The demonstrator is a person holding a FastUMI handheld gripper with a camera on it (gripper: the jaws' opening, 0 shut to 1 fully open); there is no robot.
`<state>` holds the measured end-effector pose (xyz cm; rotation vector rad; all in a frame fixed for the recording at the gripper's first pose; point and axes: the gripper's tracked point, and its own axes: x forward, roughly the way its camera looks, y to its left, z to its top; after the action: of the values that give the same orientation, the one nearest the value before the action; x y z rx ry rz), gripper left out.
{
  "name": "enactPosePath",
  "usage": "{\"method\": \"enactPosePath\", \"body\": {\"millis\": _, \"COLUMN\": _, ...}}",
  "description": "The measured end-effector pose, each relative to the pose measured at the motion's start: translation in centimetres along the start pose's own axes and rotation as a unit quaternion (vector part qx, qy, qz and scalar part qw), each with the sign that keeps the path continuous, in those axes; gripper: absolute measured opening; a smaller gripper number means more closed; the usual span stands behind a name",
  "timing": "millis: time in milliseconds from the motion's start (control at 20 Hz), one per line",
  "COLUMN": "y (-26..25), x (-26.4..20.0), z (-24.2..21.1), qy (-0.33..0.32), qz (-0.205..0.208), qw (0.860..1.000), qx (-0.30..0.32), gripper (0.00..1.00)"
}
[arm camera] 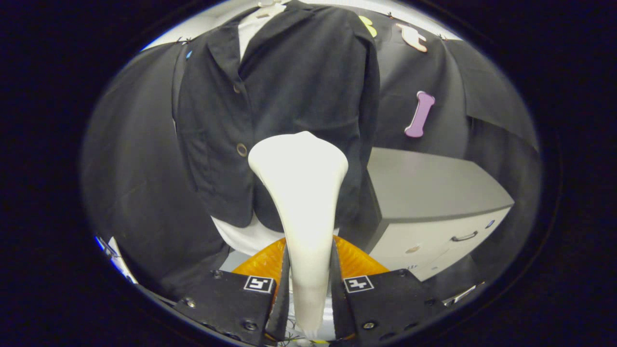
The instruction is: Iron the clothes twice with a garment steamer, once on the left side and once on the right side.
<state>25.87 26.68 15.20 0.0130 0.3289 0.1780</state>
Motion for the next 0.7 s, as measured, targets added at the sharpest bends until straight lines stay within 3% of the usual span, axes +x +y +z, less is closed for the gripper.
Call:
{"method": "enactPosePath", "body": {"millis": 400, "y": 5.7, "x": -5.2, "z": 12.5, "qy": -0.097, "qz": 0.025, "qw": 0.995, "qx": -0.018, "gripper": 0.4}}
{"method": "enactPosePath", "body": {"millis": 700, "y": 11.9, "x": -5.8, "z": 19.6, "qy": -0.144, "qz": 0.033, "qw": 0.988, "qx": -0.05, "gripper": 0.39}}
